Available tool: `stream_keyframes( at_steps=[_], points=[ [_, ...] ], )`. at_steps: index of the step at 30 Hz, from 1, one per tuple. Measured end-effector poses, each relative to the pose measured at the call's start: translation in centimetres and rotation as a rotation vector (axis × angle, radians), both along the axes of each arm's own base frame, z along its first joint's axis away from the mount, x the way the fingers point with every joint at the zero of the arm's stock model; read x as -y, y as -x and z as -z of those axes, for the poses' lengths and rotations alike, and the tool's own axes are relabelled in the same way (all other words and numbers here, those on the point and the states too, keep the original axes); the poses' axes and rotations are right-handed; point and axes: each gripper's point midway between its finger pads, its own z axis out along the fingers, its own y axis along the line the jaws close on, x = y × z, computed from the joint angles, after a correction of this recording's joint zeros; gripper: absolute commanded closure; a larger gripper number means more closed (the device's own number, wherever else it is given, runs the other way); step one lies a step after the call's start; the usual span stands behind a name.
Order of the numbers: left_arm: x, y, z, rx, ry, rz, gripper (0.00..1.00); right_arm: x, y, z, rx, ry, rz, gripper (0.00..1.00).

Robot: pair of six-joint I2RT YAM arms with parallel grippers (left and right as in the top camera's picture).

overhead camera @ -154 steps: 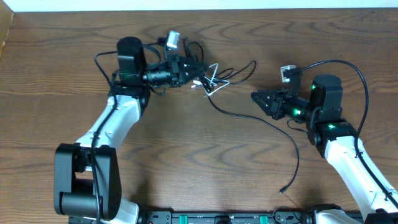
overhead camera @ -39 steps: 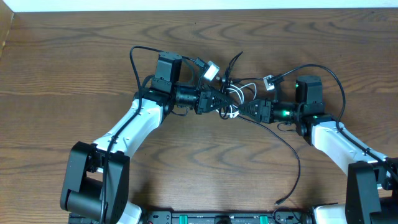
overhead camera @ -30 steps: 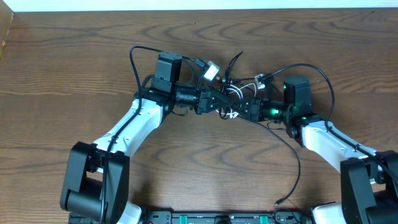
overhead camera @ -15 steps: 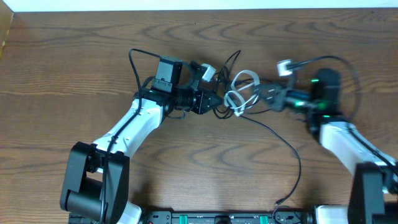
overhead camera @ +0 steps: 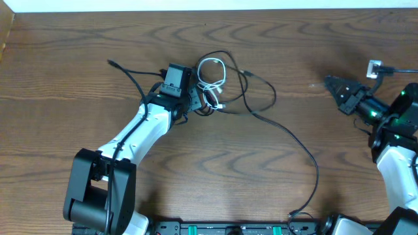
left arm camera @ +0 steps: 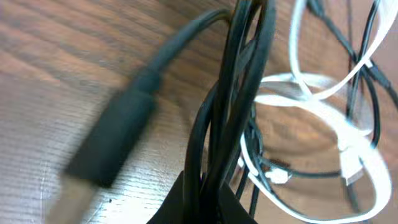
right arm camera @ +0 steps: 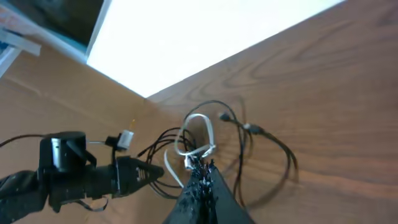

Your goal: Untangle cables

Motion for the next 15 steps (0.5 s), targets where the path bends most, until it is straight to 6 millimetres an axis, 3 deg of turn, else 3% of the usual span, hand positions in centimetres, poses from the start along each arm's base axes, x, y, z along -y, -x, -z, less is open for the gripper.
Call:
stream_keyframes(
  at_steps=[1,4,7,9,12,15],
  points=[
    [0.2,-0.2,-0.2,0.007,0.023,-0.015,0.92,0.1,0.1,0.4,-0.022,-0.003,0.004,0.84],
    [3.3,-1.2,-1.9,0.074,0.158,0.12,0.92,-0.6,0.8,1.7,-0.075,0.004,-0.02,0.76],
    [8.2,-0.9,-5.1,0.158,0.376,0.359,0.93,-3.0,2.1,3.4,-0.142,0.023,-0.099,0.69],
    [10.3,-0.5,-7.2,0.2,0.496,0.451,0.92,-4.9,3.0,4.2,-0.164,0.045,-0.16,0.69],
    [11.7,-0.6,-9.7,0.187,0.666,0.416,0.92,-8.0,4.3,5.5,-0.192,0.099,-0.25,0.69],
    [11.9,-0.9,-10.2,0.055,0.809,0.225,0.92,-9.9,5.1,6.8,-0.229,0.162,-0.287,0.67]
  ],
)
